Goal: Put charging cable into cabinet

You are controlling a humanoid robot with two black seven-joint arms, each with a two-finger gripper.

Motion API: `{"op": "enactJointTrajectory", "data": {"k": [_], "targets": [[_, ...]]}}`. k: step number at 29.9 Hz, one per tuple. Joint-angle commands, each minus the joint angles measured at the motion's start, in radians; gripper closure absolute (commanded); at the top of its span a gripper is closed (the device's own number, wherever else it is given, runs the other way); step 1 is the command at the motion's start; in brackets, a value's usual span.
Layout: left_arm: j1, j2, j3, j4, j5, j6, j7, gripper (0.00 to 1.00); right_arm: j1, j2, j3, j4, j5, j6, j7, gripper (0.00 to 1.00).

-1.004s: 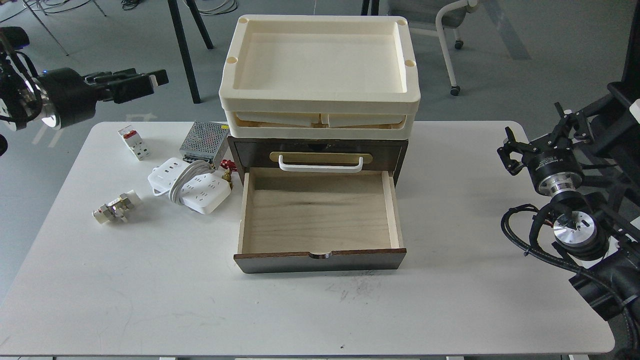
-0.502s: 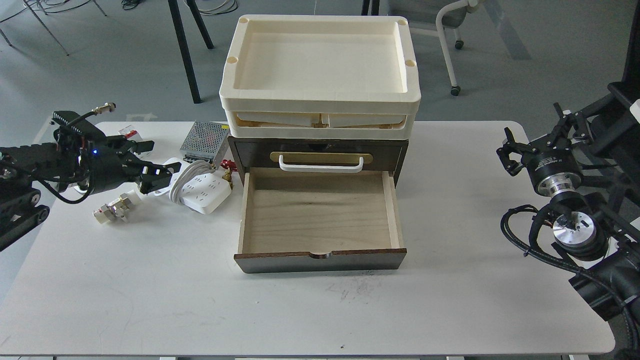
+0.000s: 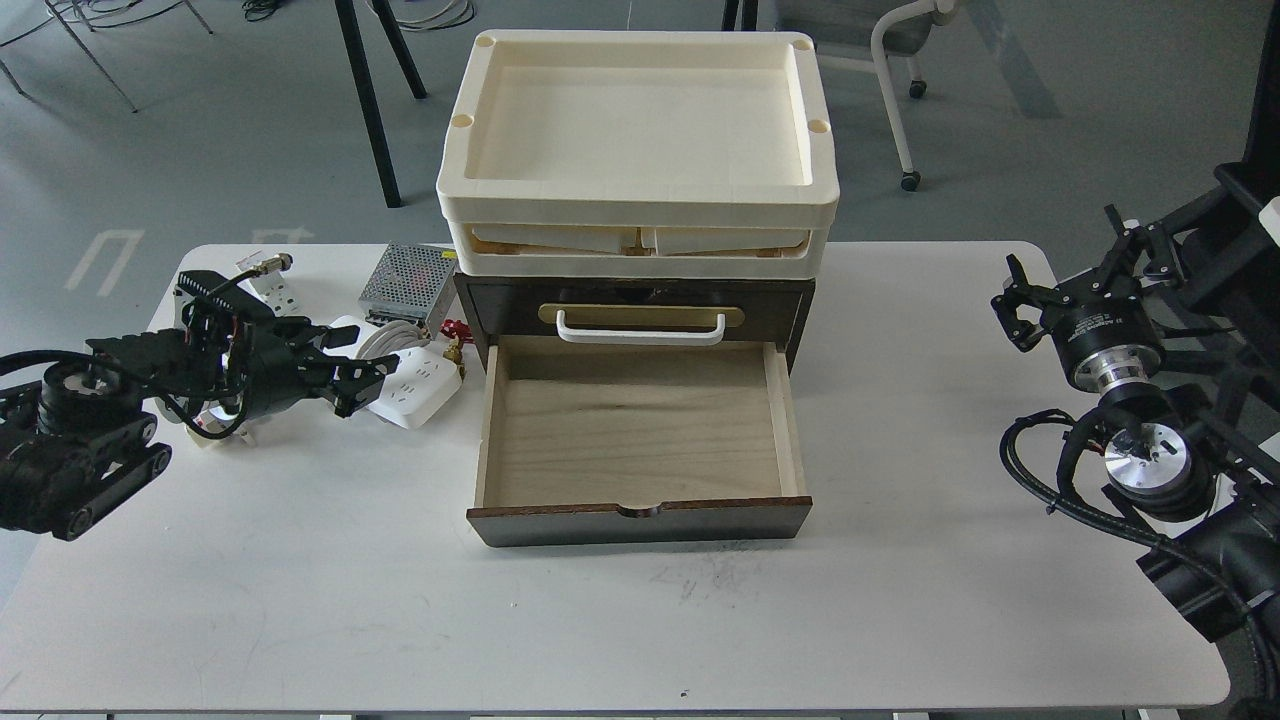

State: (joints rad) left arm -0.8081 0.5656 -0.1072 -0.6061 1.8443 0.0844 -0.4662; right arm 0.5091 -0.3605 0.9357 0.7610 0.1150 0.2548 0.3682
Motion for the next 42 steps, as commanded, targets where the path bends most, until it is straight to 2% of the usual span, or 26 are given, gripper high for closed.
{"op": "enactJointTrajectory", "data": {"k": [1, 5, 10, 13, 22, 26, 33, 39, 42], "targets": [[0.001, -0.062, -0.002, 0.093, -0.004, 0.02, 0.003, 0.45, -0.001, 0.0, 0.002, 0.0, 0.0, 0.0, 0.0, 0.0], [0.001, -0.116, 0.0, 0.164, -0.005, 0.038, 0.0, 0.56, -0.001, 0.0, 0.002, 0.0, 0.0, 0.0, 0.001, 0.0], [0.003, -0.116, 0.001, 0.169, -0.004, 0.04, -0.011, 0.85, -0.001, 0.0, 0.002, 0.001, 0.0, 0.0, 0.001, 0.0], [0.004, -0.115, 0.003, 0.169, -0.004, 0.038, -0.022, 0.92, -0.004, -0.002, 0.002, 0.009, 0.0, 0.0, 0.001, 0.0], [-0.017, -0.095, 0.0, 0.161, -0.039, 0.035, -0.022, 0.95, -0.007, -0.003, 0.002, 0.02, 0.0, 0.0, 0.001, 0.0], [-0.035, -0.046, -0.006, 0.154, -0.083, 0.029, -0.022, 0.95, -0.007, -0.003, 0.002, 0.02, 0.0, 0.0, 0.001, 0.0], [-0.12, 0.022, 0.001, 0.147, -0.086, 0.023, -0.022, 0.95, -0.007, -0.003, 0.002, 0.02, 0.0, 0.0, 0.001, 0.0], [-0.229, 0.077, -0.003, 0.147, -0.088, -0.031, -0.022, 0.95, -0.007, -0.003, 0.002, 0.02, 0.0, 0.0, 0.001, 0.0], [-0.281, 0.118, 0.0, 0.147, -0.086, -0.032, -0.022, 0.95, -0.007, -0.003, 0.002, 0.02, 0.0, 0.0, 0.001, 0.0]]}}
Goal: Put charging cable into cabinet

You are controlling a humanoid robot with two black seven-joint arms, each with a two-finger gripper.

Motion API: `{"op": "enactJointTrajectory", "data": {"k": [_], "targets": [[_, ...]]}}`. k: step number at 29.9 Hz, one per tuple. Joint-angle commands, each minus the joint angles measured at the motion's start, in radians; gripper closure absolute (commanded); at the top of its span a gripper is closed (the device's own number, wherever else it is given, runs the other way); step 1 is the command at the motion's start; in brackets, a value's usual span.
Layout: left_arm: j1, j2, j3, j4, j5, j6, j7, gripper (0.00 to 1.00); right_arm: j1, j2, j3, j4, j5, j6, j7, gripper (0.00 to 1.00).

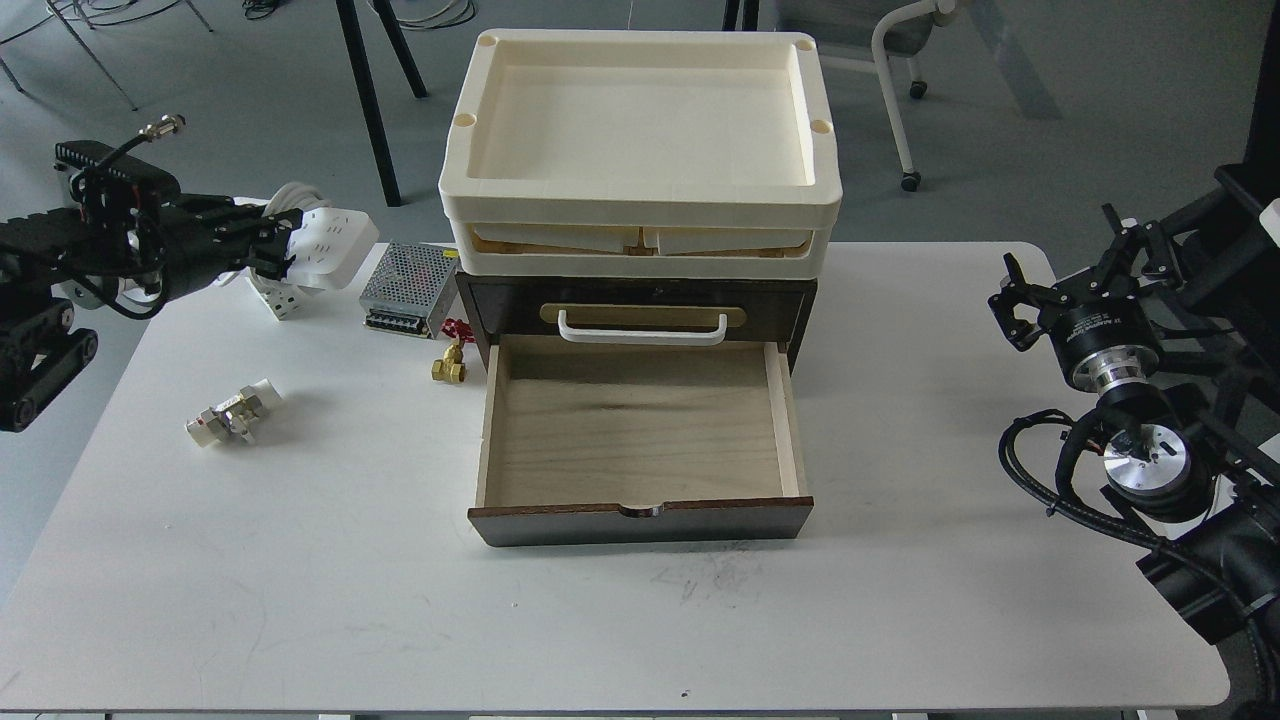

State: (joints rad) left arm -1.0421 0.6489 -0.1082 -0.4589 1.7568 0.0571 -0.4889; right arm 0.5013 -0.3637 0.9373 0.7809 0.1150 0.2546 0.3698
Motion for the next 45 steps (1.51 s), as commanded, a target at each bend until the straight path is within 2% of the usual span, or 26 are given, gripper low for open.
{"op": "enactJointTrajectory", "data": {"k": [1, 8, 11, 14, 18, 20, 23, 28, 33, 39, 41, 45], "targets": [[-0.064, 0.047, 0.002, 0.0, 0.003, -0.006, 0.0, 0.95, 0.0, 0.0, 0.0, 0.0, 0.0, 0.0, 0.0, 0.0], [-0.255, 0.112, 0.001, -0.01, 0.006, -0.054, 0.0, 0.95, 0.0, 0.0, 0.0, 0.0, 0.0, 0.0, 0.0, 0.0], [-0.357, 0.146, -0.002, -0.079, 0.006, -0.079, 0.0, 0.95, 0.0, 0.002, 0.0, 0.0, 0.0, 0.0, 0.0, 0.0], [-0.441, 0.201, -0.011, -0.278, 0.004, -0.079, 0.0, 0.96, 0.0, 0.002, 0.0, 0.0, 0.0, 0.0, 0.0, 0.0], [-0.469, 0.325, -0.015, -0.686, 0.004, -0.086, 0.0, 0.97, 0.0, 0.002, 0.0, -0.002, 0.0, 0.0, 0.0, 0.0], [-0.48, 0.35, -0.015, -0.84, 0.004, -0.095, 0.0, 0.97, 0.0, 0.002, 0.001, 0.0, 0.0, 0.0, 0.0, 0.0], [-0.487, 0.376, -0.018, -1.016, 0.004, -0.14, 0.0, 0.97, 0.0, 0.002, 0.003, 0.0, 0.0, 0.0, 0.0, 0.0], [-0.504, 0.37, -0.022, -1.219, 0.004, -0.261, 0.0, 0.97, 0.0, 0.002, 0.003, -0.002, 0.0, -0.001, 0.0, 0.0], [-0.484, 0.272, -0.024, -1.282, 0.004, -0.327, 0.0, 0.97, 0.0, 0.002, 0.003, -0.002, 0.0, -0.001, 0.0, 0.0], [-0.324, 0.124, -0.019, -1.284, 0.004, -0.333, 0.0, 0.97, 0.0, 0.002, 0.003, -0.002, 0.0, -0.001, 0.0, 0.0], [-0.259, 0.088, -0.018, -1.284, 0.007, -0.339, 0.027, 0.96, 0.0, 0.002, 0.003, -0.002, 0.0, -0.001, 0.0, 0.0], [-0.181, 0.031, -0.007, -1.265, 0.032, -0.373, 0.05, 0.95, 0.0, 0.002, 0.003, -0.002, 0.0, -0.001, 0.0, 0.0]]}}
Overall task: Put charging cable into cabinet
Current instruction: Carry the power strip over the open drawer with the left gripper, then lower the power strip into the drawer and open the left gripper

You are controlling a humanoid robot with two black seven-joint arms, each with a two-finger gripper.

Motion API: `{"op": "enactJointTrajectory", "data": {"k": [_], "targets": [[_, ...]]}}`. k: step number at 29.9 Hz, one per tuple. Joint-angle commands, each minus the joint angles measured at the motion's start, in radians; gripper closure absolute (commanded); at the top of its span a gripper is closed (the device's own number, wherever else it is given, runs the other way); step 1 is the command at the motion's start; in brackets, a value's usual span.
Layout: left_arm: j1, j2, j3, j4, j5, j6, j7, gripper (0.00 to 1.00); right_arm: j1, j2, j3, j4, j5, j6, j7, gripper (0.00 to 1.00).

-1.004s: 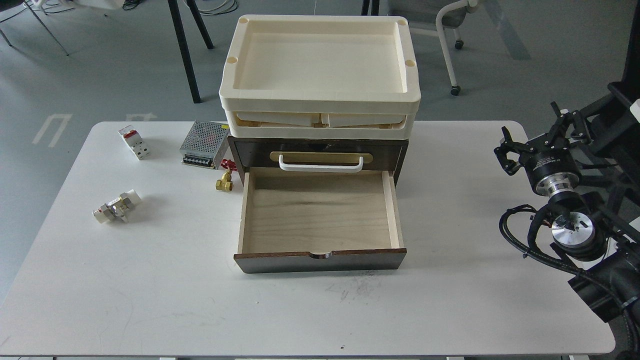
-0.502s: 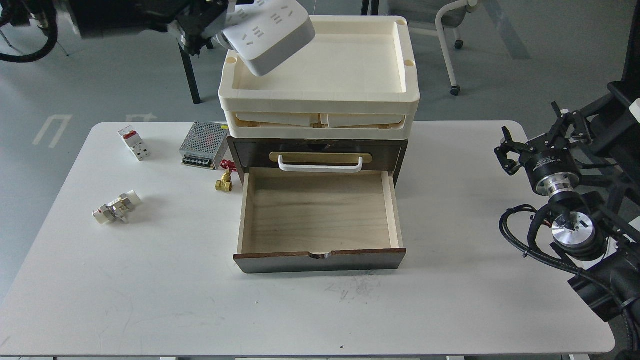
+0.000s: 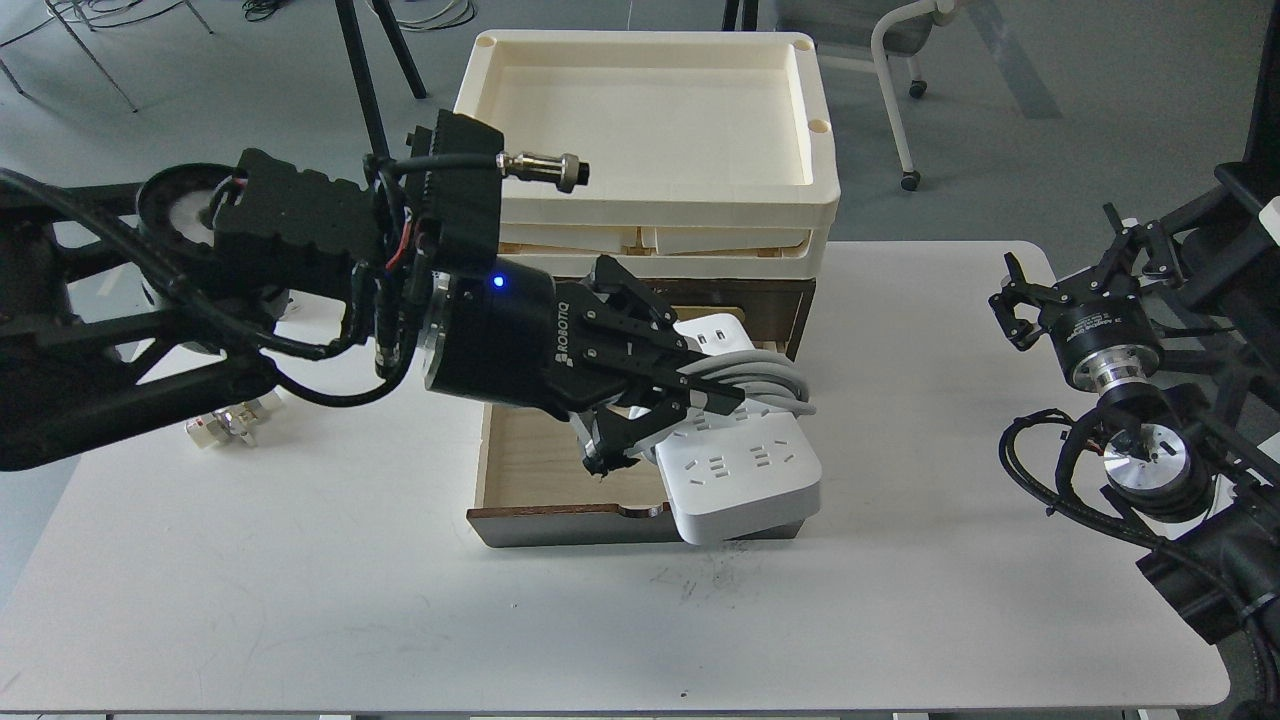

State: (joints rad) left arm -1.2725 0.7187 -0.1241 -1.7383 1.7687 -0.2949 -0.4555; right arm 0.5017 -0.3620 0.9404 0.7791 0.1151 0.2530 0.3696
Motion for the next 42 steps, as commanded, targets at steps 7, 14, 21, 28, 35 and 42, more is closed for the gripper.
{"op": "enactJointTrajectory", "data": {"k": [7, 14, 21, 28, 35, 42], "targets": [[0.142, -0.074, 0.014, 0.186, 0.135, -0.041, 0.023, 0.94, 0.0, 0.002, 0.0, -0.001, 0.0, 0.0, 0.0, 0.0], [0.182, -0.123, 0.014, 0.243, 0.195, -0.061, 0.026, 0.94, 0.005, 0.002, -0.002, -0.004, 0.0, 0.0, 0.0, 0.0], [0.193, -0.239, 0.011, 0.442, 0.264, -0.044, 0.037, 0.93, 0.005, 0.002, -0.003, -0.003, 0.0, 0.0, 0.0, 0.0], [0.214, -0.258, 0.011, 0.471, 0.268, -0.043, 0.041, 0.93, 0.005, 0.002, -0.003, -0.003, 0.0, 0.0, 0.0, 0.0], [0.225, -0.327, 0.012, 0.626, 0.268, -0.012, 0.041, 0.92, 0.005, 0.002, -0.005, -0.001, 0.0, 0.0, 0.0, 0.0], [0.226, -0.335, 0.014, 0.663, 0.27, -0.009, 0.043, 0.9, 0.005, 0.002, -0.005, -0.001, 0.0, 0.0, 0.0, 0.0]]}}
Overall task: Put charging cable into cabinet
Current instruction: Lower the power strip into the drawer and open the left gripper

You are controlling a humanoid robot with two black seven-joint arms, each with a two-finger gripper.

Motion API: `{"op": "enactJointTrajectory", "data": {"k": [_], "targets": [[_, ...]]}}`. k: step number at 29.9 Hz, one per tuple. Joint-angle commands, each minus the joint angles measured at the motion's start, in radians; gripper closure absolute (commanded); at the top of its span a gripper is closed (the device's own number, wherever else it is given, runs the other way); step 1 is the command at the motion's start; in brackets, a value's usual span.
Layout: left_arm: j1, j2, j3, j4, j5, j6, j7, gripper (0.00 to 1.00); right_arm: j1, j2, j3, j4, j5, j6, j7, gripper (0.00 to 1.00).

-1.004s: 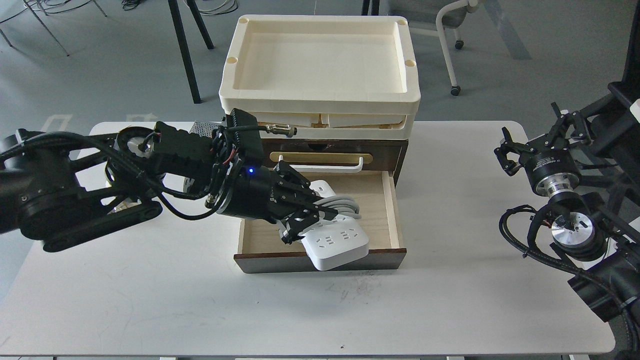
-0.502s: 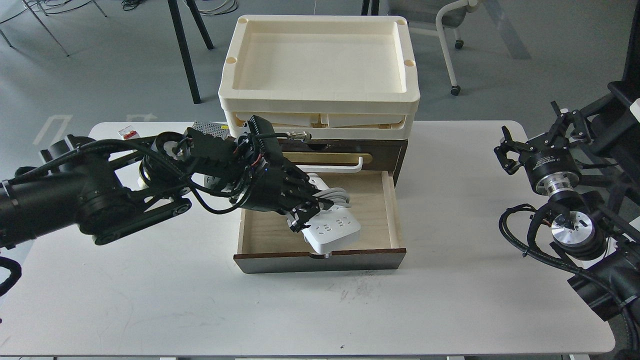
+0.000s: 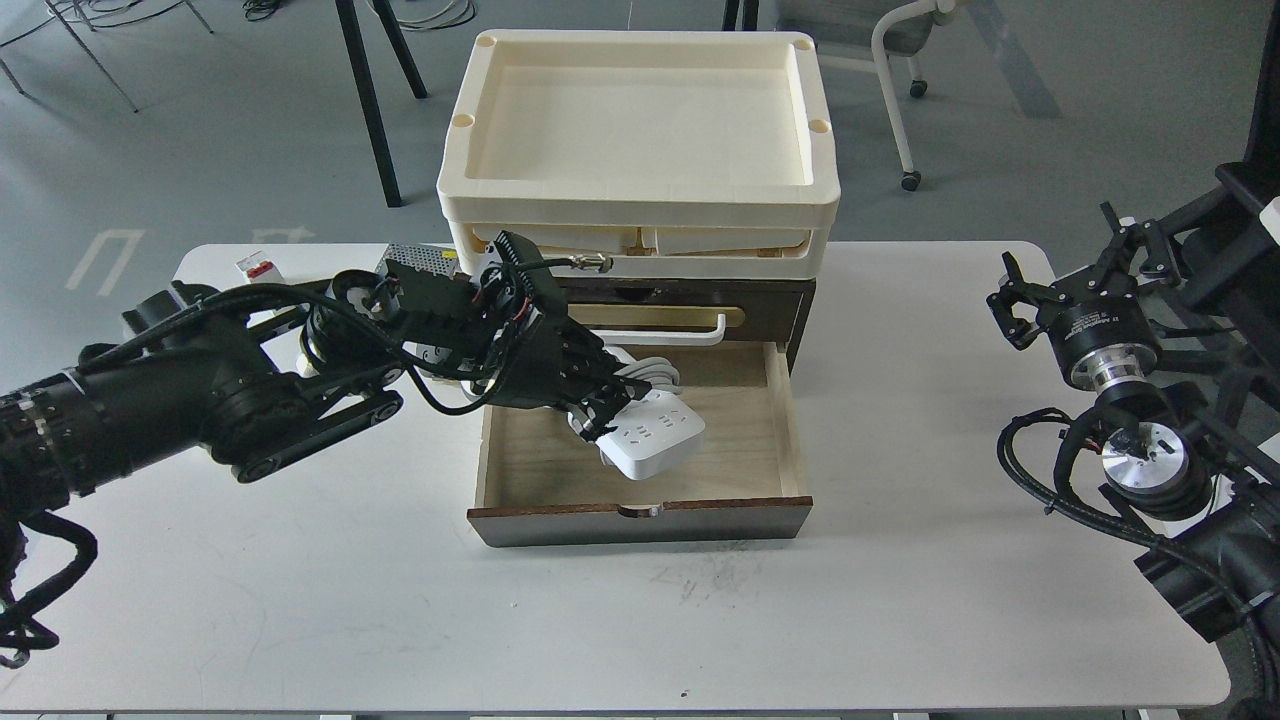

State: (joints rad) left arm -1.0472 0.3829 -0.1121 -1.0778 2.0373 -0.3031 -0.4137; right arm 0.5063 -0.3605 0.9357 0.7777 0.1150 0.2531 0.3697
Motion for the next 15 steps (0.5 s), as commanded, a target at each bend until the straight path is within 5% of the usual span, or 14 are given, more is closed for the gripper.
{"op": "enactJointTrajectory", "data": {"k": [1, 6, 10, 15], "targets": [[0.001, 0.001, 0.002, 0.004, 0.004, -0.002, 0.003, 0.89, 0.0, 0.0, 0.0, 0.0, 0.0, 0.0, 0.0, 0.0], [0.032, -0.002, 0.0, 0.024, 0.055, -0.001, 0.003, 0.78, 0.0, 0.0, -0.002, 0.0, 0.0, 0.0, 0.0, 0.0], [0.044, -0.01, -0.006, 0.024, 0.052, 0.031, 0.009, 0.45, 0.0, 0.0, -0.002, 0.0, 0.0, 0.0, 0.0, 0.0], [0.042, -0.019, -0.02, 0.019, 0.04, 0.065, 0.003, 0.28, 0.0, 0.0, 0.0, 0.0, 0.0, 0.0, 0.0, 0.0]]}}
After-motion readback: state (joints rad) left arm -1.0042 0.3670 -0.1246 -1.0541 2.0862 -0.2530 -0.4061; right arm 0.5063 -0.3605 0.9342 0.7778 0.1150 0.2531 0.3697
